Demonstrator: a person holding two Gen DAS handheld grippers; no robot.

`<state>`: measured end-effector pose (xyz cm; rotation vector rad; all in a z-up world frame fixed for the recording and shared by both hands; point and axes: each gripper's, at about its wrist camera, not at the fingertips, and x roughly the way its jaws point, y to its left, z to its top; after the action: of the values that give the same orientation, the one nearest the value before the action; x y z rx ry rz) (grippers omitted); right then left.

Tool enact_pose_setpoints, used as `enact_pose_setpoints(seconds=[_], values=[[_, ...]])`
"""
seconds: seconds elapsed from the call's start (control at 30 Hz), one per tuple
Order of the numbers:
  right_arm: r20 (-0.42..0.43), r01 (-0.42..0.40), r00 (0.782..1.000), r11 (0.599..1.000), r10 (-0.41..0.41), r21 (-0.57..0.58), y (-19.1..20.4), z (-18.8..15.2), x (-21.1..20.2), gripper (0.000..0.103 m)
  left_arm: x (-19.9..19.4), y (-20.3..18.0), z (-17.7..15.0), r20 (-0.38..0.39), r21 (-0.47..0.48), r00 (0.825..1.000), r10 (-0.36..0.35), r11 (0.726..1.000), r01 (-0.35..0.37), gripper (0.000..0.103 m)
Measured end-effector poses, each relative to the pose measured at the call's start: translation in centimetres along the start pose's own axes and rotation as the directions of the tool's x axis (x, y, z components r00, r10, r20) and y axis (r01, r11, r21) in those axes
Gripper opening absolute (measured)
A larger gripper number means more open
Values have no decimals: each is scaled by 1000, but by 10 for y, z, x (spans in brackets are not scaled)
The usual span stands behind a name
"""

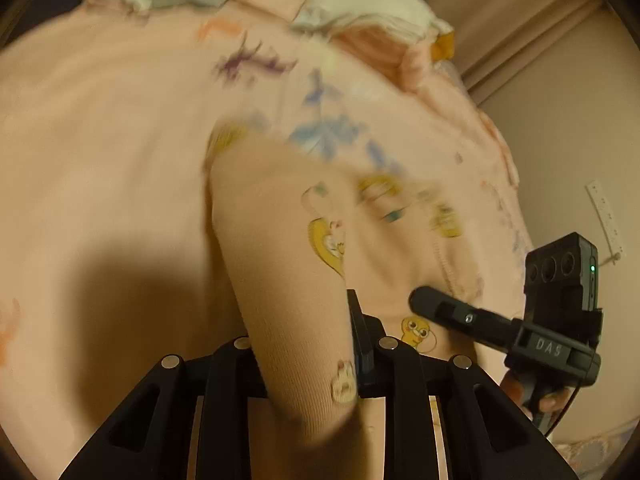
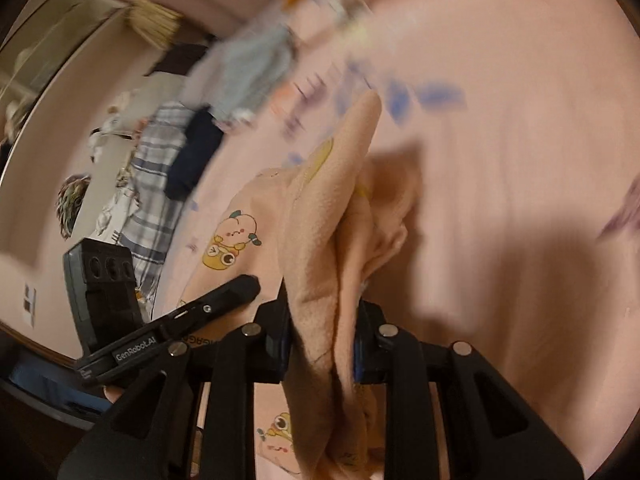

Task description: Fold small clothes

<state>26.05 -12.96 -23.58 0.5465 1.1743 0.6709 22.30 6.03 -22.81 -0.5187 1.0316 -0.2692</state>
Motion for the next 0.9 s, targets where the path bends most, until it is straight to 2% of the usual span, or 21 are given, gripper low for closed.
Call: enact_pose_setpoints(seconds=[0.07, 0.1, 0.13, 0.2, 0.23, 0.27, 0.33, 0.37, 0.4, 0.47, 0.5, 0.53, 0.6, 0.63, 0.7, 0.73, 0.8, 0.83, 0.87, 0.9], values=[[6, -5, 1000, 1000, 5, 7, -5, 0, 7, 27, -3, -1, 0, 17, 21, 1000, -15, 1000, 15, 30], [0, 14, 1000, 1000, -14, -8, -2, 1, 6, 34, -5, -2, 1, 9, 18, 1000, -2, 1000, 2, 31], [-11, 61, 998, 998, -61, -21, 4, 4, 4, 38, -12, -9, 7, -16, 11, 1000, 27, 1000, -27, 31], [-19, 169, 985, 985, -170, -39, 21, 9, -10, 40, -28, -11, 13, -32, 4, 997, 70, 998, -70, 31], [2, 207, 978, 976, -208, -63, 33, 12, -21, 40, -41, -16, 14, -7, 21, 996, 92, 996, -92, 31], [51, 252, 968, 962, -247, -109, 47, 14, -35, 40, -56, -20, 13, 52, 57, 991, 126, 990, -129, 31], [163, 296, 950, 937, -268, -187, 68, 18, -55, 40, -79, -36, 10, 235, 99, 948, 215, 965, -243, 31], [208, 288, 948, 930, -242, -228, 78, 22, -61, 34, -79, -43, 11, 277, 111, 929, 245, 952, -284, 31], [221, 254, 955, 928, -196, -272, 87, 28, -58, 22, -72, -46, 14, 271, 121, 931, 242, 951, -283, 31], [169, 213, 971, 937, -170, -277, 89, 37, -39, 3, -60, -42, 16, 232, 115, 955, 187, 969, -217, 31], [118, 227, 972, 943, -204, -242, 81, 43, -20, 7, -51, -39, 16, 209, 123, 963, 168, 973, -196, 31], [80, 255, 967, 947, -243, -194, 67, 48, -3, 7, -32, -34, 19, 153, 123, 972, 179, 972, -198, 31], [29, 297, 955, 946, -296, -129, 38, 50, 20, 3, -7, -18, 25, 94, 98, 969, 229, 966, -238, 31], [21, 284, 959, 954, -283, -96, 24, 51, 28, 0, 4, -4, 27, 59, 71, 976, 208, 975, -212, 31], [43, 202, 979, 979, -200, -31, 4, 53, 24, 0, -3, 9, 30, 64, 18, 990, 125, 992, -127, 30], [42, 182, 982, 983, -182, -3, -2, 54, 19, 0, -10, 13, 31, 66, -7, 991, 113, 994, -113, 30], [32, 150, 988, 988, -151, 38, -7, 55, 7, 1, -27, 8, 31, 99, -32, 982, 161, 987, -159, 30], [36, 142, 989, 990, -143, 25, -1, 54, -1, 7, -41, 1, 28, 143, -21, 972, 189, 982, -188, 30], [48, 145, 988, 989, -145, -14, 10, 49, -8, 9, -56, -7, 20, 189, 18, 968, 167, 985, -173, 30], [68, 158, 986, 984, -152, -80, 29, 41, -16, 9, -64, -13, 16, 205, 45, 971, 121, 990, -133, 30]])
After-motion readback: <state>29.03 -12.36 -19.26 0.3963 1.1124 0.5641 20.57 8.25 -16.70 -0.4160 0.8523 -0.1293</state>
